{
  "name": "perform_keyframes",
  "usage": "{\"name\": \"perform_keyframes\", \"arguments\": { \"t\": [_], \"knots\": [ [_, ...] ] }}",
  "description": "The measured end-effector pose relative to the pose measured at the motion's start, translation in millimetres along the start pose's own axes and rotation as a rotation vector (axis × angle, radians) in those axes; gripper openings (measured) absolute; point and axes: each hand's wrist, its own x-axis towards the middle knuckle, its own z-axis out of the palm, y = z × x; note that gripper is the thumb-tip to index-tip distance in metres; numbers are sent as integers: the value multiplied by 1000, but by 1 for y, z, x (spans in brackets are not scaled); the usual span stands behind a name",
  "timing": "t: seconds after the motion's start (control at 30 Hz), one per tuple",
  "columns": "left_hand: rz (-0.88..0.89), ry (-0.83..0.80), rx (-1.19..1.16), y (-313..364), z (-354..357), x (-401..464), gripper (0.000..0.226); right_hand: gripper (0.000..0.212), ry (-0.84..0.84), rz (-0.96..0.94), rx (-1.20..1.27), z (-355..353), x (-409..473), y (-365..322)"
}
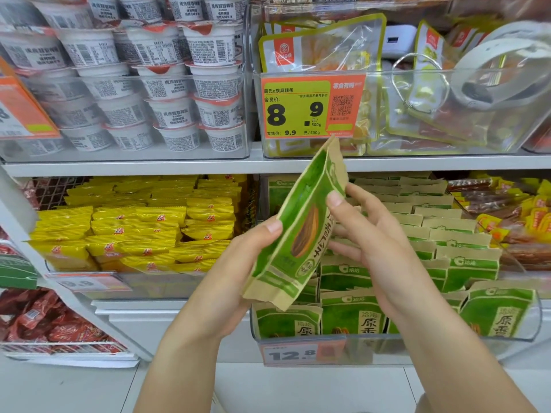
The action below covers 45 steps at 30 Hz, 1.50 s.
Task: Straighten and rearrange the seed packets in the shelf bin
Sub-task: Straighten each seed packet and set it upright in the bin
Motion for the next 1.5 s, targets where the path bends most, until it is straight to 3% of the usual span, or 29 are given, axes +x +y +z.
{"name": "perform_keyframes", "arguments": {
  "t": [0.03,0.1,0.13,0.2,0.23,0.4,0.53,0.77,0.9,0.97,1.03,1.17,1.33,1.5],
  "knots": [
    [-74,33,-26,-2,-2,-1,99,58,-43,6,-17,-1,0,-1],
    [-3,-22,-295,-8,-9,-3,60,48,-140,44,-12,-3,0,-3],
    [28,-128,-426,-9,-11,-7,46,44,-173,63,9,-5,0,-3],
    [8,-302,-676,-15,-15,-15,46,41,-193,81,19,-8,1,-3],
    [-26,-312,-727,-17,-19,-11,47,40,-185,80,-1,-9,2,-2],
    [-70,-156,-361,-12,-28,-14,53,40,-115,48,-65,-11,3,-2],
    [19,74,-79,-1,-18,-16,15,39,-87,-5,-48,-15,2,-5],
    [210,130,11,10,-8,-14,23,61,-345,42,-85,-40,2,-26],
    [247,277,122,5,-14,-5,34,59,-238,-164,-149,-42,3,-45],
    [160,307,371,-4,-21,2,40,45,-138,-281,-182,-42,1,-53],
    [22,293,660,-16,-23,8,46,34,-57,-355,-272,-39,2,-58],
    [-117,156,865,-27,-16,12,59,13,34,-495,-616,-21,13,-48],
    [-138,129,913,-23,-18,11,64,26,52,-637,-834,-5,45,-18],
    [-134,116,940,-23,-20,12,63,29,-28,-615,-1110,-1,68,0]
  ]
}}
